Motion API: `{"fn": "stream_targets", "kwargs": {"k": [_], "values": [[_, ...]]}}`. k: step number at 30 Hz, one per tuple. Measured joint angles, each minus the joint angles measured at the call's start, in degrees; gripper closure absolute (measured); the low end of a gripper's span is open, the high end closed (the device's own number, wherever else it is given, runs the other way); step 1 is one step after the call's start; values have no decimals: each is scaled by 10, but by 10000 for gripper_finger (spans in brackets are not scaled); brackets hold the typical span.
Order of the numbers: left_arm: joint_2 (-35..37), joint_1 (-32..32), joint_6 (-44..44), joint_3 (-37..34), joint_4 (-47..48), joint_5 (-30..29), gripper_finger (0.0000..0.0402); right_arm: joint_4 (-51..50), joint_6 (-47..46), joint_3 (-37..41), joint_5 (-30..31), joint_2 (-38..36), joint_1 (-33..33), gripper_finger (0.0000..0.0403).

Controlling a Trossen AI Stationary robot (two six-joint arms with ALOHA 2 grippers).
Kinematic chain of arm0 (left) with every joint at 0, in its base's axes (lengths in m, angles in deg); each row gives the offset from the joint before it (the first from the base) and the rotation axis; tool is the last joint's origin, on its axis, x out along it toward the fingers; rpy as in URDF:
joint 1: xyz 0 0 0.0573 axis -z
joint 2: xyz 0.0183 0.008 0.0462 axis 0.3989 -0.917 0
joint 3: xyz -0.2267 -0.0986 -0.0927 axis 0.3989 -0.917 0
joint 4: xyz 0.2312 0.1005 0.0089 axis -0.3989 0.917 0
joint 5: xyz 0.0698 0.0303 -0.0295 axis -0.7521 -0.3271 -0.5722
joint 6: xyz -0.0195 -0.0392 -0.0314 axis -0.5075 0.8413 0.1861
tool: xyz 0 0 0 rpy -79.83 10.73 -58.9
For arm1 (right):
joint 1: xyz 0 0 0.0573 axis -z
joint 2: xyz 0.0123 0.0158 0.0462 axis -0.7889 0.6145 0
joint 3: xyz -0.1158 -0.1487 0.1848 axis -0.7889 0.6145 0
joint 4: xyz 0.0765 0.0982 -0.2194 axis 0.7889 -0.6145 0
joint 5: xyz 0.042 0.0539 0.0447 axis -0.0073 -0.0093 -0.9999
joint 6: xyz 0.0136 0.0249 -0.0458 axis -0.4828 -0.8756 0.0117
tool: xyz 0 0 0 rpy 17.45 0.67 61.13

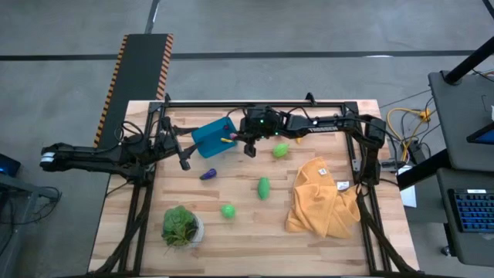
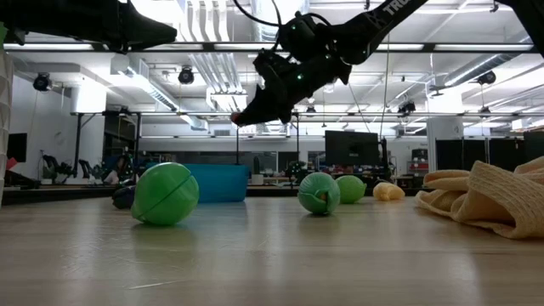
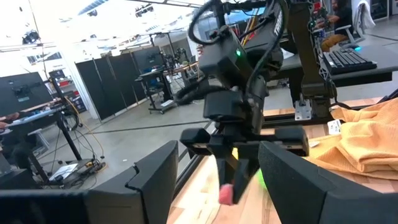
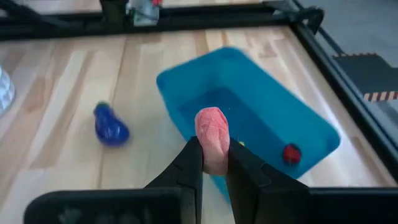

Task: Pick and placing Produce into tupperware
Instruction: Put the peach into the blue bin

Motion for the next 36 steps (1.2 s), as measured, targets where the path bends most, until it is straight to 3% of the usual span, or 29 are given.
{"fn": "stream_targets", "kwargs": {"k": [11, 24, 36], "values": [[-1, 0, 1, 0, 0, 0, 192, -36, -51, -69, 24, 69, 11, 364], [-4, 0, 0, 0, 0, 0, 192, -135, -42, -166, 24, 140, 24, 364], [-6, 0, 0, 0, 0, 0, 192, -162, -41, -187, 24, 146, 25, 308]]}}
